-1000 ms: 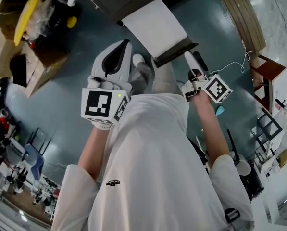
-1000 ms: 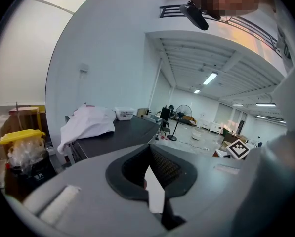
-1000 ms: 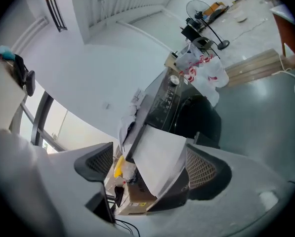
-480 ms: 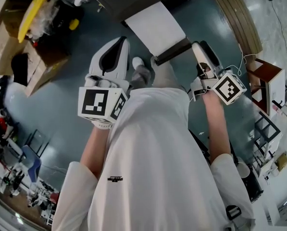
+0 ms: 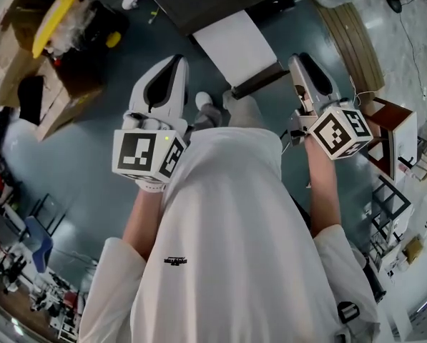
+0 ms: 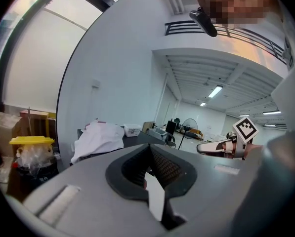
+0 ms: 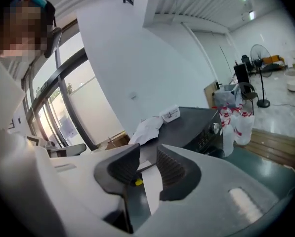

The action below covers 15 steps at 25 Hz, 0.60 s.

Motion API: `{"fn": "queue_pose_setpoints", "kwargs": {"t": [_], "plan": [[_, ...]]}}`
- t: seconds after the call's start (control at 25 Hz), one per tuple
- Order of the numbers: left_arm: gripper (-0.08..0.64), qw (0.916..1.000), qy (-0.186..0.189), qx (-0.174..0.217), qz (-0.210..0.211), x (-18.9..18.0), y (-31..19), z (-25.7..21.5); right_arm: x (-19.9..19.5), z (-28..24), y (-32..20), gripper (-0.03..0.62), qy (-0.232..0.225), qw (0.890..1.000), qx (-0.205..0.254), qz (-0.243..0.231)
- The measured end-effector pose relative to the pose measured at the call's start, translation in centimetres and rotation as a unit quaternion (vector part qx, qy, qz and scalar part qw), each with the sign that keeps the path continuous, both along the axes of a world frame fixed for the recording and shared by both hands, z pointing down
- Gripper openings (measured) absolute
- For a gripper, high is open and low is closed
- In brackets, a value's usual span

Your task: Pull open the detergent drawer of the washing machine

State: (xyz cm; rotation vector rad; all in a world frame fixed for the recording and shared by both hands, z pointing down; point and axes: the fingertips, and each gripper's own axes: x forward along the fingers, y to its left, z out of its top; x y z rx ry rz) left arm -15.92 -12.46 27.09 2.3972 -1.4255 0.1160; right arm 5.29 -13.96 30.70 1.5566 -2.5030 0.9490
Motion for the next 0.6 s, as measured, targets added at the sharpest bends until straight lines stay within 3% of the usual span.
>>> {"fn": "queue_pose_setpoints", "kwargs": {"t": [0.32,0.6], "plan": [[0.014,0.9997,-0.004,0.024,-0.007,-1.0,0.1,-2.2,-1.3,-3.6,-0.7,0.0,0.083,0.994,0.065,-0.015],[0.014,0.9989,-0.008,0.045,-0.008,-1.5,0.2,-4.0,-2.9,-6.1,-0.3,-0.002,0.117,0.986,0.108,-0.05]]}}
